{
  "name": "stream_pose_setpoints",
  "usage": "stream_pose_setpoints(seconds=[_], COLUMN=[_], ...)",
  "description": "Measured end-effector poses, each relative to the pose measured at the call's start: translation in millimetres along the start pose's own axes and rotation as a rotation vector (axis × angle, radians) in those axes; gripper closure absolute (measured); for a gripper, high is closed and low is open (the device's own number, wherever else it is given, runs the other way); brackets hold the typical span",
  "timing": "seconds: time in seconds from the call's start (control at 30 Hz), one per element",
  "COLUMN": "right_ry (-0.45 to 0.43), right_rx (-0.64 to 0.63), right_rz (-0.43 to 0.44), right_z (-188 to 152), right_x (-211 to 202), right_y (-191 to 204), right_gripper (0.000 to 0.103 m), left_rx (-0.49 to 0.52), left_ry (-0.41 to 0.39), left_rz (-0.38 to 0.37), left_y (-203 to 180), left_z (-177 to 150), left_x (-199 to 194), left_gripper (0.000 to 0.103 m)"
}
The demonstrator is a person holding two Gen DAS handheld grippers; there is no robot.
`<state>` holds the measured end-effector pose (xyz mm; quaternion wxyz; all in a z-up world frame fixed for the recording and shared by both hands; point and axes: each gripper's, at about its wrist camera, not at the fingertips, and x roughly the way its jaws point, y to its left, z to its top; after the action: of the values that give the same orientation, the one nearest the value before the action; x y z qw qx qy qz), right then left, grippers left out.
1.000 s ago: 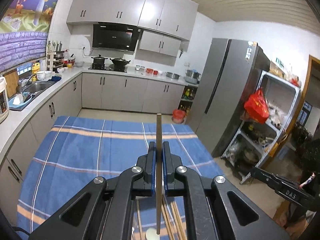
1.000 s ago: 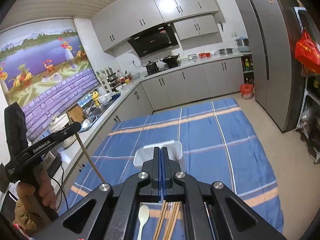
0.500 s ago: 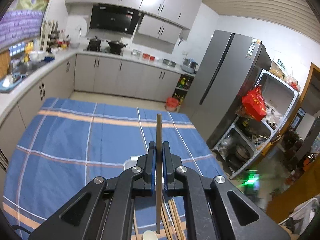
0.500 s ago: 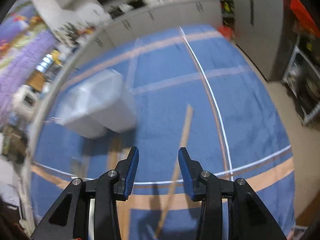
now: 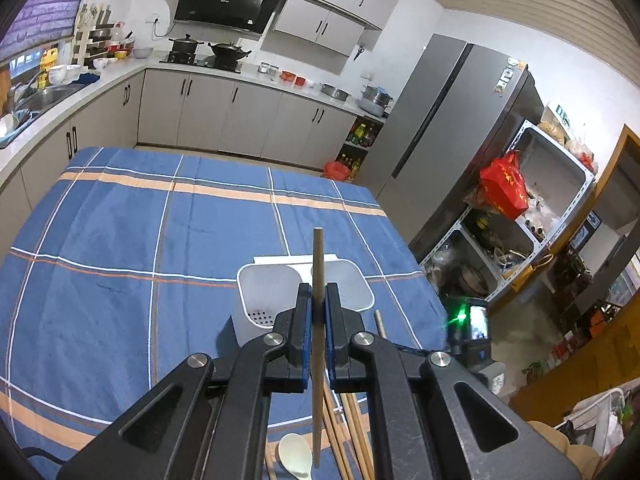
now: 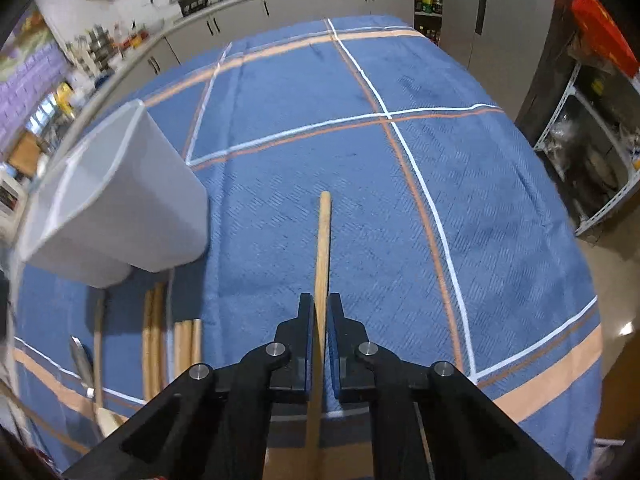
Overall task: Organize utensils
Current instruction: 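Lift both held chopsticks upright and carry them above the white holder, then lower the chopsticks into the holder compartments and open both tools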
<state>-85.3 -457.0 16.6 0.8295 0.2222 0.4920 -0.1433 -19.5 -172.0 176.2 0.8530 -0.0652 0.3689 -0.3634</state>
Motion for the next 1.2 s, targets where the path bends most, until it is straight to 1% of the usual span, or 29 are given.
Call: stream_pose_setpoints(seconds=[0.1, 0.37, 0.57, 0.67, 0.93, 1.03, 1.2], right_ry=[-0.055, -0.227, -0.333, -0.367, -0.424, -0.456, -0.522], right_rx=[0.011, -0.017, -0.055, -0.066, -0.1, -0.112, -0.121], right_rz=[0.045, 0.125, 0.158, 0.173, 0.187, 0.195, 0.23], right_z=[-6, -33, -38, -38, -19, -6, 25], right_x=[-26, -100, -143, -159, -183, -194, -219], right_y=[-2, 20, 34, 41, 55, 60, 75], right_gripper=[0.097, 0.097, 0.097, 0.097, 0.097, 0.097, 0.097], left_rx=[0.01, 0.02, 0.034, 0.042, 0.047, 0.047, 0.074], left_ry=[-0.002, -0.012, -0.041, -0.06, -0.108, -0.139, -0.226], left_rz=[0.001, 0.0, 0.0, 0.0, 0.008, 0.009, 0.034], left_y=[-3, -13, -24, -29, -31, -30, -34], left_z=[-2, -9, -11, -10, 6, 23, 61], left_x=[-3, -15, -33, -42, -54, -57, -61], left_gripper=[0.097, 0.098, 0.098, 0.097, 0.097, 0.097, 0.097])
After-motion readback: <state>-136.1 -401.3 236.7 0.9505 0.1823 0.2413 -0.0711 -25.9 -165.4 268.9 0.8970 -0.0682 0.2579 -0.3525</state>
